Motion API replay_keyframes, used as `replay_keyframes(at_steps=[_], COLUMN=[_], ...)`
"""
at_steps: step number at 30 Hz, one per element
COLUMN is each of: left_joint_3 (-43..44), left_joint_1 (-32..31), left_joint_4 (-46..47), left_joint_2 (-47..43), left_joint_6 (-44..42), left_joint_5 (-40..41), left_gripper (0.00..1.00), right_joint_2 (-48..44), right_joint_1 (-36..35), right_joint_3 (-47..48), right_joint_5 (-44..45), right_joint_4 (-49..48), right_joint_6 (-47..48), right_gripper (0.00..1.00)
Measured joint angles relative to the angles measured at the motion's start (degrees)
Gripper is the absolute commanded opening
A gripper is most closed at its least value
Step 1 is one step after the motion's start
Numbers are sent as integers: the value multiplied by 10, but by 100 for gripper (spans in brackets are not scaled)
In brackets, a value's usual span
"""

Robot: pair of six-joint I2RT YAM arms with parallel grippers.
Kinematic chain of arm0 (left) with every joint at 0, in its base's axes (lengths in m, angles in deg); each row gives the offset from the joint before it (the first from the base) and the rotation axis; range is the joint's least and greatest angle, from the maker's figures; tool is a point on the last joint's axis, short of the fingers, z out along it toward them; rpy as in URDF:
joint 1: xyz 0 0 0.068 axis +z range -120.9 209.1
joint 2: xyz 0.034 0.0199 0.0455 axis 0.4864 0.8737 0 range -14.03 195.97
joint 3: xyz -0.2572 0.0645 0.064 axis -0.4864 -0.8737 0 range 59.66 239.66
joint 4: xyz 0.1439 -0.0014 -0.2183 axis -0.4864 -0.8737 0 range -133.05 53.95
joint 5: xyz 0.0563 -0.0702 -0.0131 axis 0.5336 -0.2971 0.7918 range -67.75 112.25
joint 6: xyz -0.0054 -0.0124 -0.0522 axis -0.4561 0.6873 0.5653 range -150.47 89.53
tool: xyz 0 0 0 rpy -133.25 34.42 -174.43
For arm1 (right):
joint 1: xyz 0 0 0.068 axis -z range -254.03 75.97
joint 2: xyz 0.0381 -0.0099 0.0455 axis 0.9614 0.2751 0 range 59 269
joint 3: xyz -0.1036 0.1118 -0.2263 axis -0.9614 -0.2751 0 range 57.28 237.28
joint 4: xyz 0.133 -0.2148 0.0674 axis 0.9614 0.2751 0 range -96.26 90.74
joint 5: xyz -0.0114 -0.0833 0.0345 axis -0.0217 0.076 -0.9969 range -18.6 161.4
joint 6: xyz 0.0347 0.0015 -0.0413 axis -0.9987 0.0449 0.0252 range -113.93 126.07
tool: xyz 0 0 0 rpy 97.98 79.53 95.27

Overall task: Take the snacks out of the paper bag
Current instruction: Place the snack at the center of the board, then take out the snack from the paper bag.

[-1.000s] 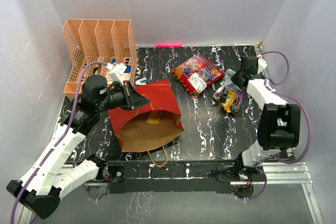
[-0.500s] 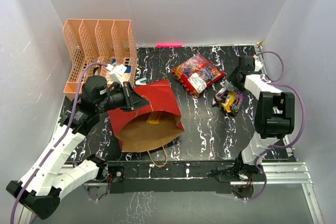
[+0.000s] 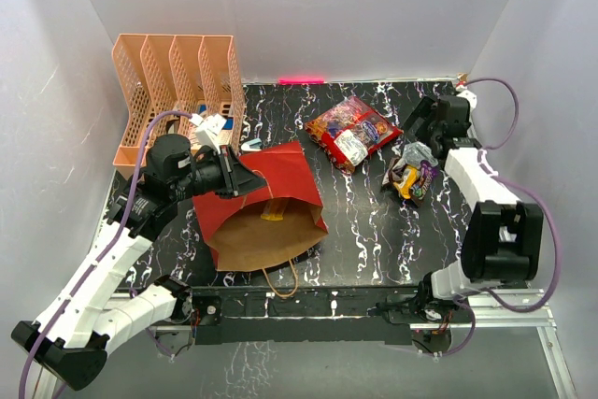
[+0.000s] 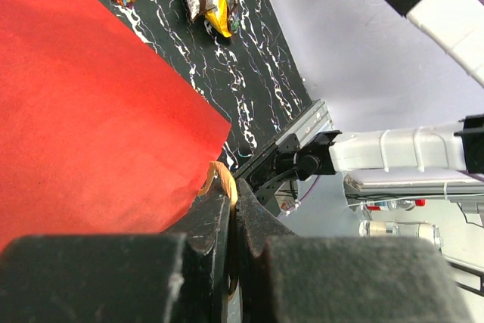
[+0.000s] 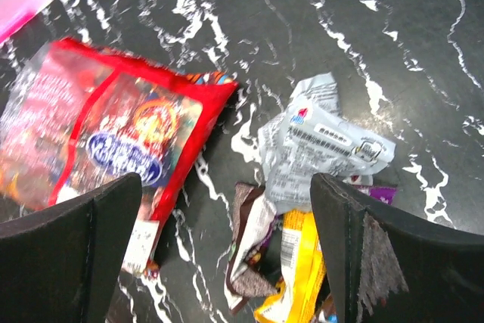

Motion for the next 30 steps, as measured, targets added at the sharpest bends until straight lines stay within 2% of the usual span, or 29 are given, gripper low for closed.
replay_keyframes(at_steps=[5, 9, 12, 16, 18, 20, 22, 25, 30], left_joint_3=[0, 0, 0, 0, 0, 0, 0, 0, 0], left_joint_1=[0, 0, 0, 0, 0, 0, 0, 0, 0], left_joint_4=[0, -1, 0, 0, 0, 0, 1, 1, 0], left_joint_2=[0, -1, -2, -3, -4, -4, -4, -4, -4], left_joint_6=[0, 0, 0, -1, 0, 0, -1, -4, -8], left_joint_5=[0, 0, 0, 0, 0, 0, 0, 0, 0], left_gripper=[0, 0, 0, 0, 0, 0, 0, 0, 0], right_joint_2=[-90, -142, -167, -163, -153, -151, -153, -183, -315], right_joint_1=[0, 0, 0, -7, -22, -58, -118, -229, -402], right_joint_3=[-103, -164, -208, -262, -266, -258, -233, -203, -207], right_joint_5=[-69, -177, -282, -393, -427, -447, -451, -416, -339], right_joint_4=[-77, -160, -261, -424, -458, -454, -414, -346, -306], right_joint_6=[19, 4, -63, -215, -268, -282, -258, -184, -28], right_gripper=[98, 98, 98, 98, 98, 98, 98, 98, 98])
